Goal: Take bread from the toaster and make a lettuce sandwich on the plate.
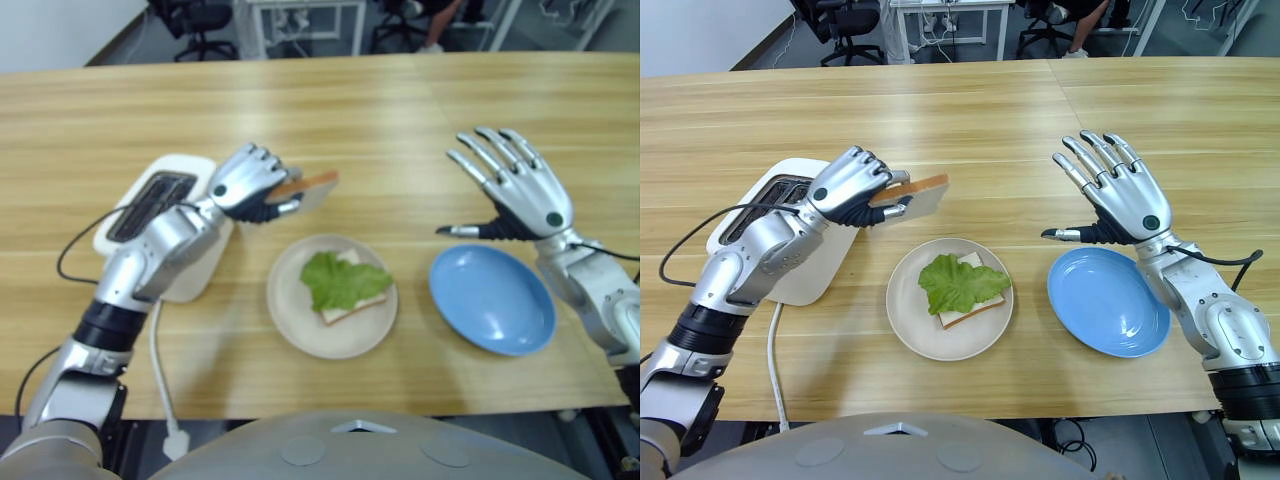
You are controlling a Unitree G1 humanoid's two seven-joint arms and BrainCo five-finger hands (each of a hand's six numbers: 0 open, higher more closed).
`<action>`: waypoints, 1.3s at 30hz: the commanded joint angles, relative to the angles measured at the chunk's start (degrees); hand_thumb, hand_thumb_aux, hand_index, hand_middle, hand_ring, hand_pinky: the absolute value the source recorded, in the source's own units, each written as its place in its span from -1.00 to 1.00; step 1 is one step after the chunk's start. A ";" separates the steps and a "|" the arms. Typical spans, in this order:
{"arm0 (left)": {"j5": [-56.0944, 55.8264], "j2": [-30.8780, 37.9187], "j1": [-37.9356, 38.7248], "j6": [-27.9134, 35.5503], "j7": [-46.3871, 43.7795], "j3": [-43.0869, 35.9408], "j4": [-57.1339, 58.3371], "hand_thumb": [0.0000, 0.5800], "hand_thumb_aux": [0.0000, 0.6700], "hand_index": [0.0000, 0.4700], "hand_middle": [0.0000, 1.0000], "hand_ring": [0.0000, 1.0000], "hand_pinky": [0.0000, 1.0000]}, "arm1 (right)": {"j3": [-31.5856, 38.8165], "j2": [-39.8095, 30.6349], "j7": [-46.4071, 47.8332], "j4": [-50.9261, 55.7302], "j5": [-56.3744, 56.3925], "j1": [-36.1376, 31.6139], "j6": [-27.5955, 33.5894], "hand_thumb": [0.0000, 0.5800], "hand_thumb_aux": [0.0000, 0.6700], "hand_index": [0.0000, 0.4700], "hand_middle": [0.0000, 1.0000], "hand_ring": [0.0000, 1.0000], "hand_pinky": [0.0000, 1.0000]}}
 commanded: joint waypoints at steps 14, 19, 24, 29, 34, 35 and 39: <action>8.22 -5.65 3.27 -0.29 8.35 -8.11 1.90 1.00 1.00 0.96 1.00 1.00 1.00 | 6.48 1.17 4.29 0.51 0.65 -4.34 -4.03 -1.00 -1.00 -1.00 -1.00 -1.00 -1.00; 13.24 -6.79 4.42 0.67 12.62 -11.60 4.54 1.00 1.00 0.96 1.00 1.00 1.00 | 6.87 1.52 4.70 0.56 0.81 -4.44 -5.09 -1.00 -1.00 -1.00 -1.00 -1.00 -1.00; 16.89 -6.49 4.27 2.11 16.40 -13.84 6.61 1.00 1.00 0.96 1.00 1.00 1.00 | 7.45 1.49 4.53 1.47 0.76 -4.52 -5.83 -1.00 -1.00 -1.00 -1.00 -1.00 -1.00; 17.92 -6.45 3.67 2.97 18.28 -14.83 7.66 1.00 1.00 0.96 1.00 1.00 1.00 | 7.90 1.69 4.46 2.03 0.77 -4.70 -6.43 -1.00 -1.00 -1.00 -1.00 -1.00 -1.00; 19.24 -6.40 2.90 3.57 19.95 -16.12 8.24 1.00 1.00 0.96 1.00 1.00 1.00 | 9.21 2.23 5.01 2.27 0.51 -4.76 -7.40 -1.00 -1.00 -1.00 -1.00 -1.00 -1.00; 19.38 -6.37 2.73 3.73 20.21 -16.24 8.30 1.00 1.00 0.96 1.00 1.00 1.00 | 9.32 2.34 5.07 2.29 0.44 -4.83 -7.48 -1.00 -1.00 -1.00 -1.00 -1.00 -1.00; 19.73 -6.30 2.45 4.41 21.25 -16.55 8.24 1.00 1.00 0.96 1.00 1.00 1.00 | 9.72 2.41 5.04 2.38 0.39 -4.90 -7.70 -1.00 -1.00 -1.00 -1.00 -1.00 -1.00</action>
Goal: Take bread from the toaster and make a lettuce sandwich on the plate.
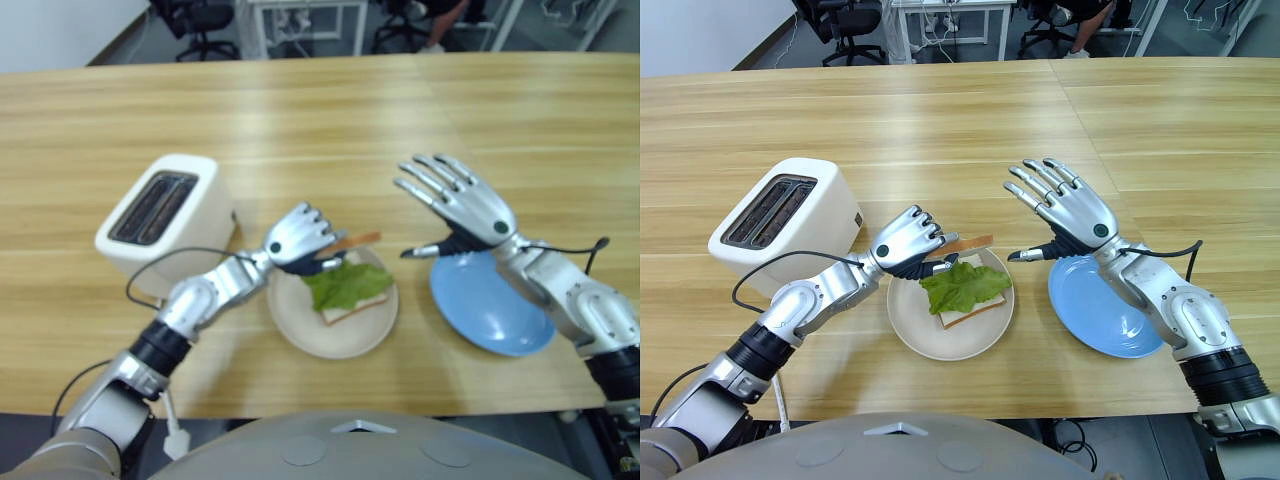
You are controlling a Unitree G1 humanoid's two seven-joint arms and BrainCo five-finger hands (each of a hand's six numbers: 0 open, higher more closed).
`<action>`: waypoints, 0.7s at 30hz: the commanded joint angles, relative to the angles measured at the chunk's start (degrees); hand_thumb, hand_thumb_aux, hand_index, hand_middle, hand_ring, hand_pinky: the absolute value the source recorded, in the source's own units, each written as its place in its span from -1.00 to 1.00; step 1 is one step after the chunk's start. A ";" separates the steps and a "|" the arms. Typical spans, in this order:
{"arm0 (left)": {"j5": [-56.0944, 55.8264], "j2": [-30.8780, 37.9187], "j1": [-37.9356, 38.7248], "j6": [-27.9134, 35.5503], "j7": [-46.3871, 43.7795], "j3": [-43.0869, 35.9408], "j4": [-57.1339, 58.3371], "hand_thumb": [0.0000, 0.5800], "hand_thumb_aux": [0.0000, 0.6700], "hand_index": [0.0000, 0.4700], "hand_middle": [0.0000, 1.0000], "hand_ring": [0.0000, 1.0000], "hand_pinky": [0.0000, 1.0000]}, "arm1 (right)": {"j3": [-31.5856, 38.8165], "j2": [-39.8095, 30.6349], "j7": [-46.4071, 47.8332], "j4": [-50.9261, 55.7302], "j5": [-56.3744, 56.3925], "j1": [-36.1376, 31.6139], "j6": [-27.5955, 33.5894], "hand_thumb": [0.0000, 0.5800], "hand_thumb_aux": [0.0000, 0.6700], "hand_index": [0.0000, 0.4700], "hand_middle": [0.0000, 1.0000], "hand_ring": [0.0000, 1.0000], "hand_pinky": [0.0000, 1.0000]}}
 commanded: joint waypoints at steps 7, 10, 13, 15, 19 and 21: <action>2.42 -0.17 -1.30 2.01 3.25 -2.40 2.87 1.00 1.00 0.96 1.00 1.00 1.00 | 1.76 0.28 1.17 1.28 0.10 -0.35 -1.38 -1.00 -1.00 -1.00 -1.00 -1.00 -1.00; 3.32 -0.39 -1.66 2.80 4.37 -3.43 3.97 1.00 1.00 0.96 1.00 1.00 1.00 | 2.44 0.41 1.83 1.62 0.66 -0.59 -2.30 -1.00 -1.00 -1.00 -1.00 -1.00 -1.00; 3.97 -0.49 -1.82 3.17 5.06 -4.77 4.96 1.00 1.00 0.96 1.00 1.00 1.00 | 3.57 0.50 3.46 2.27 1.41 -0.88 -3.20 -1.00 -1.00 -1.00 -1.00 -1.00 -1.00; 4.40 -0.59 -1.71 3.29 5.39 -5.77 5.72 1.00 1.00 0.96 1.00 1.00 1.00 | 4.10 0.70 4.52 2.33 2.01 -0.93 -3.92 -1.00 -1.00 -1.00 -1.00 -1.00 -1.00; 4.93 -0.98 -1.18 3.42 5.89 -7.95 7.23 1.00 1.00 0.96 1.00 1.00 1.00 | 4.25 1.28 6.61 0.42 4.40 -0.23 -5.48 -1.00 -1.00 -1.00 -1.00 -1.00 -1.00; 4.64 -1.37 -0.75 3.24 6.15 -9.08 8.10 1.00 1.00 0.96 1.00 1.00 1.00 | 4.52 1.69 8.04 -0.88 6.31 0.04 -6.48 -1.00 -1.00 -1.00 -1.00 -1.00 -1.00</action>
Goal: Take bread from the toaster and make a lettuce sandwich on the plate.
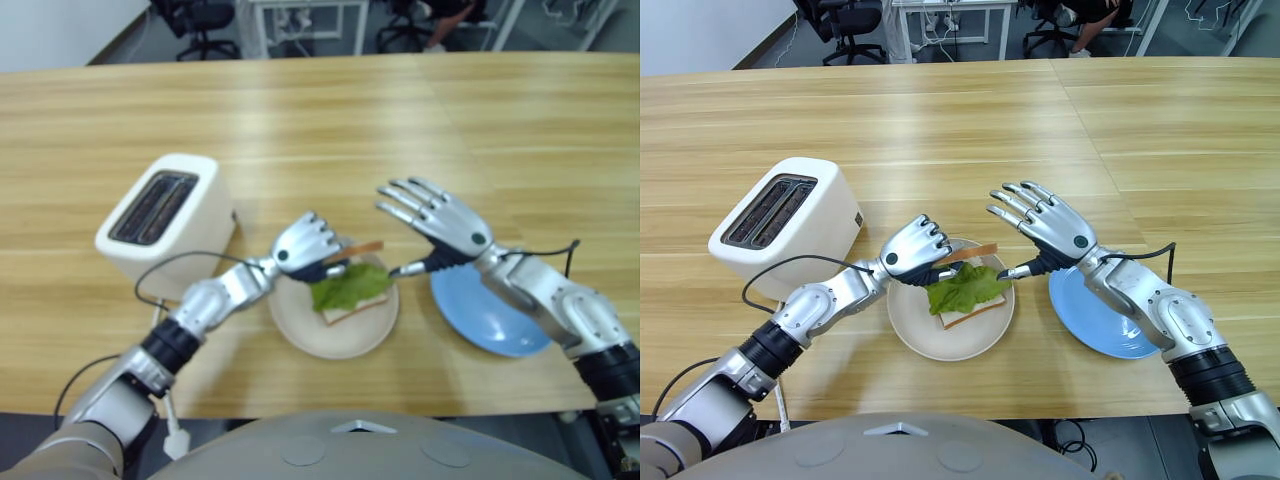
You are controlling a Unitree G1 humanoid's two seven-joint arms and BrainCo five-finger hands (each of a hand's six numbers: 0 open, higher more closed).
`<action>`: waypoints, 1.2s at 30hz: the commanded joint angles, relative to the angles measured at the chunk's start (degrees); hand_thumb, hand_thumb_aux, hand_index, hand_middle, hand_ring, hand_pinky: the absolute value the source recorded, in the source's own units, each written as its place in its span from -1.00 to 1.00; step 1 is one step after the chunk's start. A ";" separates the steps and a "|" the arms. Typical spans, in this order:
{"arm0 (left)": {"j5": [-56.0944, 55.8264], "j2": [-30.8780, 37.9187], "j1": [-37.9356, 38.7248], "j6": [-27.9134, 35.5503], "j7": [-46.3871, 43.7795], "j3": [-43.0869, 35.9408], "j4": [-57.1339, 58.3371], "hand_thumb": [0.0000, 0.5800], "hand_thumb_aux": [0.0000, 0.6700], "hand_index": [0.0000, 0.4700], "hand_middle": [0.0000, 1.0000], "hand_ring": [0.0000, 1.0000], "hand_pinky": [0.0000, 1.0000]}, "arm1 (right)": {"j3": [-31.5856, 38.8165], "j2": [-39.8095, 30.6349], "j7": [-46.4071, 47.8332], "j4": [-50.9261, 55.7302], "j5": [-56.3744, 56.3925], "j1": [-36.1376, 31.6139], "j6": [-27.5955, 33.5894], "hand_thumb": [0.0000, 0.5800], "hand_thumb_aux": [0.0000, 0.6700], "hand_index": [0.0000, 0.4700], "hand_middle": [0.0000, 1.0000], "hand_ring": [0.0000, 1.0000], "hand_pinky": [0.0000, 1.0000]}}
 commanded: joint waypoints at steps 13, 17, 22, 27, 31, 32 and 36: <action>-0.27 -0.92 2.98 -0.01 -0.96 -5.38 2.48 1.00 1.00 0.96 1.00 1.00 1.00 | 4.01 1.37 17.57 -3.00 11.20 2.04 -5.41 -1.00 -1.00 -1.00 -1.00 -1.00 -1.00; -0.15 -1.16 3.32 0.39 -1.58 -6.37 3.09 1.00 1.00 0.96 1.00 1.00 1.00 | 4.60 1.07 22.60 -1.10 13.51 2.81 -4.60 -1.00 -1.00 -1.00 -1.00 -1.00 -1.00; -0.16 -1.60 2.86 0.96 -2.00 -7.18 4.61 1.00 1.00 0.96 1.00 1.00 1.00 | 5.90 1.17 27.00 1.53 14.89 3.15 -4.69 -1.00 -1.00 -1.00 -1.00 -1.00 -1.00; -0.18 -2.00 2.73 1.27 -1.89 -7.76 5.45 1.00 1.00 0.96 1.00 1.00 1.00 | 8.49 1.23 32.09 6.12 15.38 1.97 -4.89 -1.00 -1.00 -1.00 -1.00 -1.00 -1.00; -0.40 -2.11 2.45 1.51 -1.81 -8.11 5.74 1.00 1.00 0.96 1.00 1.00 1.00 | 10.50 1.51 33.92 9.27 14.90 0.07 -6.27 -1.00 -1.00 -1.00 -1.00 -1.00 -1.00; -0.43 -2.15 2.40 1.52 -1.78 -8.18 5.80 1.00 1.00 0.96 1.00 1.00 1.00 | 11.10 1.60 34.27 9.86 14.51 -0.30 -6.61 -1.00 -1.00 -1.00 -1.00 -1.00 -1.00; -0.77 -2.32 2.16 1.39 -1.43 -8.24 6.00 1.00 1.00 0.96 1.00 1.00 1.00 | 13.48 1.54 35.84 11.83 13.10 -1.23 -7.40 -1.00 -1.00 -1.00 -1.00 -1.00 -1.00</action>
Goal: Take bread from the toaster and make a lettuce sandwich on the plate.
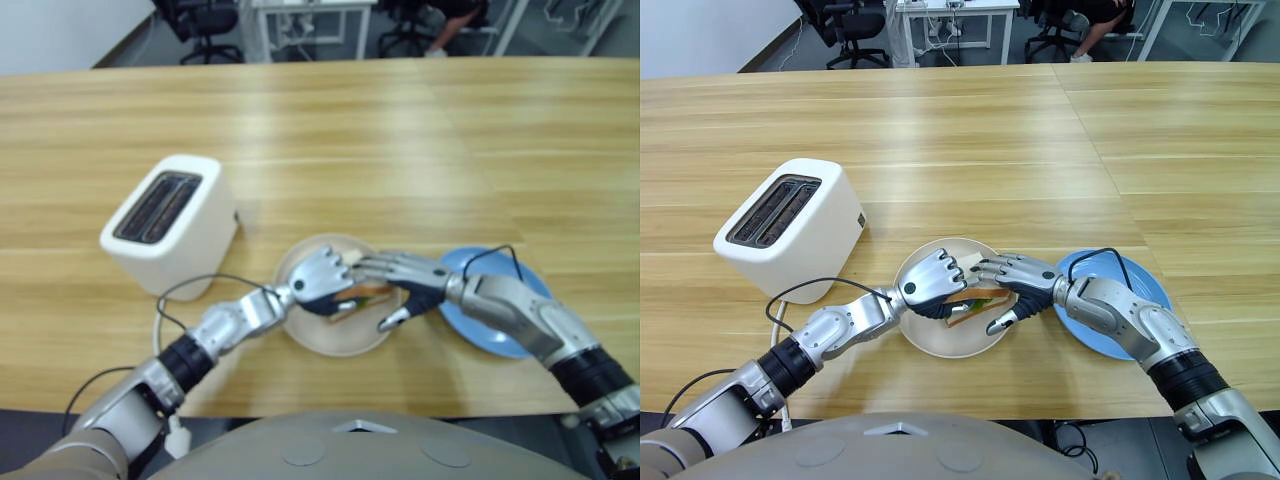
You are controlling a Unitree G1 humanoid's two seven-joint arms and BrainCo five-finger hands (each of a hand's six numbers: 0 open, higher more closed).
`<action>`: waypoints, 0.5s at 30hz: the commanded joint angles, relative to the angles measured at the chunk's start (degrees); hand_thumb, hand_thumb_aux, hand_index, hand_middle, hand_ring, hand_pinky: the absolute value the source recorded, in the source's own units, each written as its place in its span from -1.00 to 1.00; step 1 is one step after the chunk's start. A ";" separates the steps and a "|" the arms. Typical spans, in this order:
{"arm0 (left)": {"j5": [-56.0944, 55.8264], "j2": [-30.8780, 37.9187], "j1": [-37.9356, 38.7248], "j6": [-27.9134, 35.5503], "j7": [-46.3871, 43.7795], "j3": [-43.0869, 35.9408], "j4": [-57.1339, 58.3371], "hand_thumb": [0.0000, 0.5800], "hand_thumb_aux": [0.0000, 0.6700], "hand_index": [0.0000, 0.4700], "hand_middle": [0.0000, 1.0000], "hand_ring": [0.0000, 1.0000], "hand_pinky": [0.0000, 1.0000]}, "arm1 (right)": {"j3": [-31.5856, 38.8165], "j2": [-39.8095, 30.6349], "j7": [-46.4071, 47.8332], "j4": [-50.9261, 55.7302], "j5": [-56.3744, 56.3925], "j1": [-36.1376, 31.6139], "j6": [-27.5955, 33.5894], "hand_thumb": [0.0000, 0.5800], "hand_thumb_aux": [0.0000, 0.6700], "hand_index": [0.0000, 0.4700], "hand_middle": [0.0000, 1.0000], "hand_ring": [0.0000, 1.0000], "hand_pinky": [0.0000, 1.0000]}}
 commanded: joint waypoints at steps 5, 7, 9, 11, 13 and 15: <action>-10.52 0.31 1.49 -3.64 -8.89 1.67 -1.12 -1.00 -1.00 -1.00 -1.00 -1.00 -1.00 | 6.22 0.00 4.73 5.95 -4.66 -1.13 -0.94 -1.00 -1.00 -1.00 -1.00 -1.00 -1.00; -19.39 1.65 3.26 -6.58 -16.24 2.72 -4.91 -1.00 -1.00 -1.00 -1.00 -1.00 -1.00 | 7.02 0.16 4.51 7.08 -5.79 -2.08 -0.96 -1.00 -1.00 -1.00 -1.00 -1.00 -1.00; -28.24 4.30 5.17 -8.47 -24.95 3.58 -10.33 -1.00 -1.00 -1.00 -1.00 -1.00 -1.00 | 7.47 0.27 4.20 7.62 -6.51 -2.65 -1.09 -1.00 -1.00 -1.00 -1.00 -1.00 -1.00; -37.36 8.19 6.97 -9.64 -33.21 4.85 -16.72 -1.00 -1.00 -1.00 -1.00 -1.00 -1.00 | 7.82 0.46 4.11 7.71 -6.57 -2.92 -1.20 -1.00 -1.00 -1.00 -1.00 -1.00 -1.00; -45.80 13.70 8.83 -10.65 -39.36 7.70 -23.79 -1.00 -1.00 -1.00 -1.00 -1.00 -1.00 | 8.13 0.80 3.91 7.42 -6.60 -3.09 -1.35 -1.00 -1.00 -1.00 -1.00 -1.00 -1.00; -52.67 18.17 10.33 -10.79 -42.69 12.06 -28.57 -1.00 -1.00 -1.00 -1.00 -1.00 -1.00 | 8.20 1.08 3.63 6.93 -6.60 -3.07 -1.41 -1.00 -1.00 -1.00 -1.00 -1.00 -1.00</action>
